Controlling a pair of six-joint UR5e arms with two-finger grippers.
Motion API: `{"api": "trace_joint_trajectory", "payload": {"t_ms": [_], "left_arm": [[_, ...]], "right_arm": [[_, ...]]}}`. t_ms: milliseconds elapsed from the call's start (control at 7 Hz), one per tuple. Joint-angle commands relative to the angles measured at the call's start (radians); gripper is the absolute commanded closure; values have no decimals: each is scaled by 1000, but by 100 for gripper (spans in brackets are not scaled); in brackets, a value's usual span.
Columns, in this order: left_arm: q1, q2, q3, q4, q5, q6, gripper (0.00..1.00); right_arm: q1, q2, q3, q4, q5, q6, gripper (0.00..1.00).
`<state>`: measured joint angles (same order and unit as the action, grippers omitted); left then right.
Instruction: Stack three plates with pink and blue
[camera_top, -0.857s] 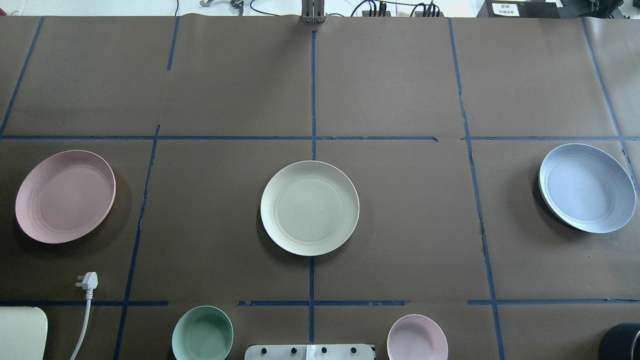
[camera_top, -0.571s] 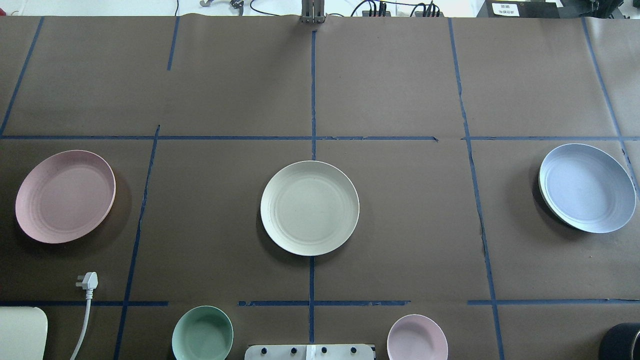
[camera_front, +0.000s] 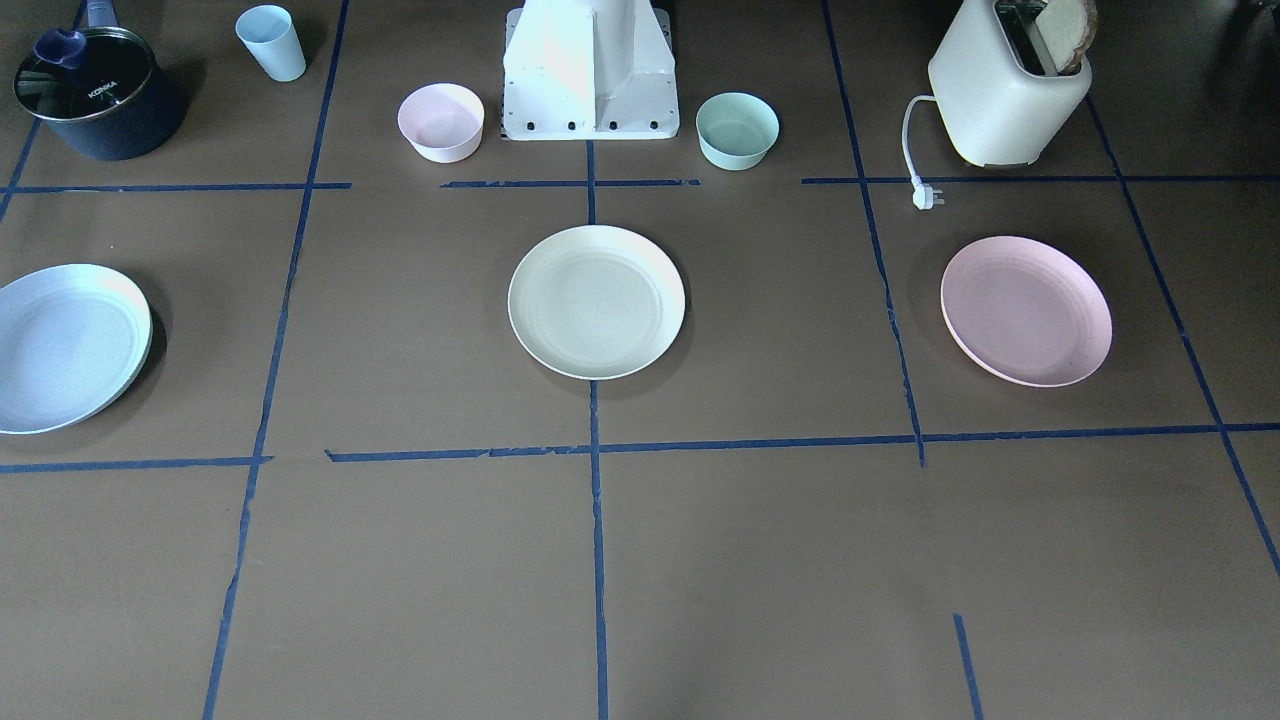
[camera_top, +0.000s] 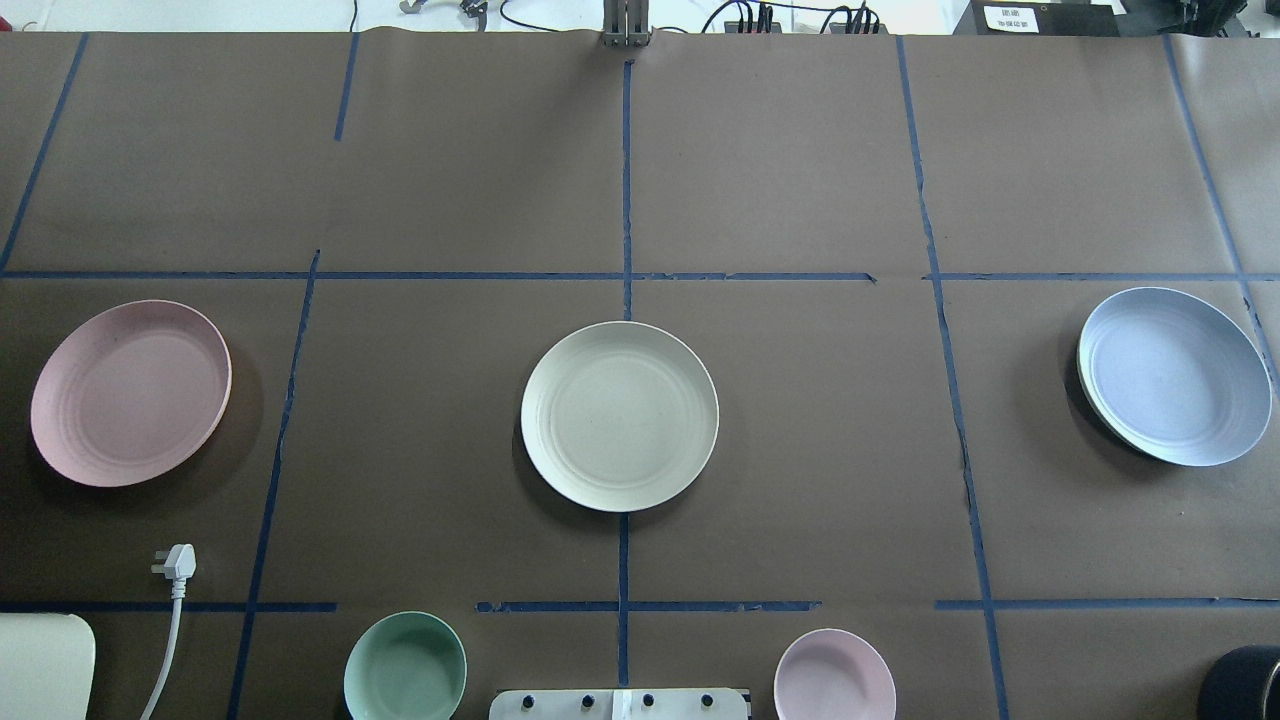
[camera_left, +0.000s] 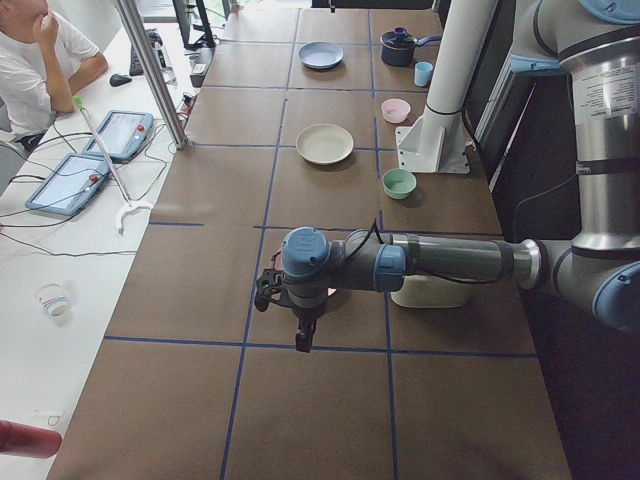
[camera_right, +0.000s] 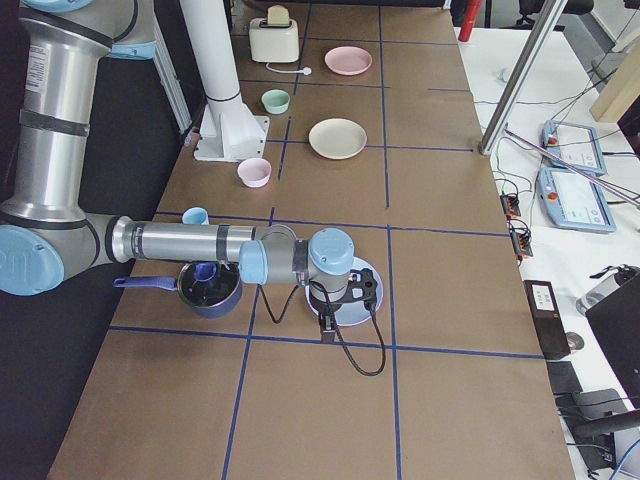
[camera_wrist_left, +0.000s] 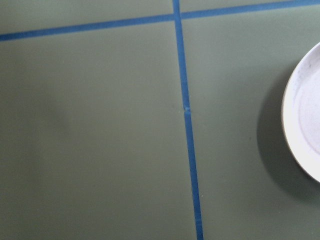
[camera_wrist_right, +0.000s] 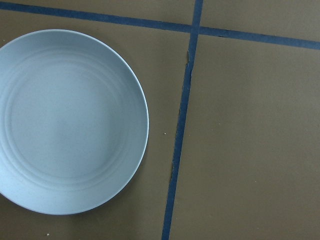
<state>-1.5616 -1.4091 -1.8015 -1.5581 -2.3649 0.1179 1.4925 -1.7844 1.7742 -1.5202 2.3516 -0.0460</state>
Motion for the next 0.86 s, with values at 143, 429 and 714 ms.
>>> {"api": "trace_joint_trajectory", "payload": {"t_ms": [143, 429, 714], "left_arm": [[103, -28, 57, -201, -4, -106, 0], [278, -39, 280, -668, 6, -496, 0], [420, -85, 421, -968, 12, -864, 0]], "right_arm": [[0, 0, 1, 0, 0, 0, 0], [0, 0, 2, 0, 0, 0, 0], [0, 0, 1, 0, -2, 0, 0]]}}
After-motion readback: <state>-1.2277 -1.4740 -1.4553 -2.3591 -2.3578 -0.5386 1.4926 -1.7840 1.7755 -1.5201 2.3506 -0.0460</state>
